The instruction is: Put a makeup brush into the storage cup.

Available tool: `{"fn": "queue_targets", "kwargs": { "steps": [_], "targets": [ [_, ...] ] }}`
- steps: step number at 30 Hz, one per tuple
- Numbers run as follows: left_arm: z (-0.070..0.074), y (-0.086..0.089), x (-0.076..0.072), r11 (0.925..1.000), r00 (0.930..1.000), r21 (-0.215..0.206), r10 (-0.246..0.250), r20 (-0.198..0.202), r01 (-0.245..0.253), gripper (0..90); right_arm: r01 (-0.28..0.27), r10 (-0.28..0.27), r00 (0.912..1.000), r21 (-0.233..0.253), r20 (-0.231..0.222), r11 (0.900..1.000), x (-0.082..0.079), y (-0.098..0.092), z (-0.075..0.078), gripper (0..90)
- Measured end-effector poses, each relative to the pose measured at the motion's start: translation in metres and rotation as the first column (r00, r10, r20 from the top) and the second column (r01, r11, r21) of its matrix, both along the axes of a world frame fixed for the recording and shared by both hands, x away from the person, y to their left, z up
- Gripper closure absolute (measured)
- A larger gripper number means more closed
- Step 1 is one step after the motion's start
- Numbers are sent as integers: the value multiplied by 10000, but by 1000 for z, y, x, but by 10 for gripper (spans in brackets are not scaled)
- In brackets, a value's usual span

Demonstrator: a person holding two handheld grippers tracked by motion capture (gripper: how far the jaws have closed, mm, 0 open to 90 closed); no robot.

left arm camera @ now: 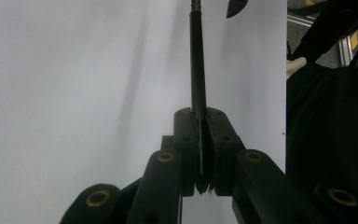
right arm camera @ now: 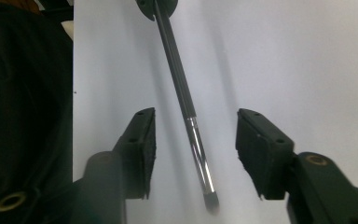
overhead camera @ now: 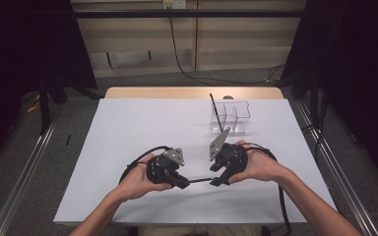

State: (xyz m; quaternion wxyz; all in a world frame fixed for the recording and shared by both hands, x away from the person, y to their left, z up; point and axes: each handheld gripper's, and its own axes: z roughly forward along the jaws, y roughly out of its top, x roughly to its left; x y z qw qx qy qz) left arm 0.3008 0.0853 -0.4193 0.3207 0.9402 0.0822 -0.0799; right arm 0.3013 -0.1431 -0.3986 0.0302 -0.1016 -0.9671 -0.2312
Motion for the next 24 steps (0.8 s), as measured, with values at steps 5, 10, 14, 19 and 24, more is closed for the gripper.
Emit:
{"fn": "queue_targets", "kwargs": {
  "steps": [5,10,14,19,24],
  "targets": [
    [1,3,-2,9999,9999,-151,7,109,-6,841,301,-309,9993,390,221,9988,1,-3,-1,289],
    [0,8,-3,9998,9999,-151,95,120,-94,840,231,-278,9988,1150,399,9931,-2,-7,3,210],
    [1,13,-6,9992,9997,-326,234,62,-231,841,472,-572,9963,1478,641,9879,-5,-12,4,127],
    [0,22,-9,9983,9989,-369,458,107,-454,841,608,-791,9930,1952,872,9789,-9,-18,6,92],
    [1,30,-9,9965,9979,-544,646,80,-641,840,937,-1225,9865,2392,1087,9664,-13,-24,6,34]
  ]
}}
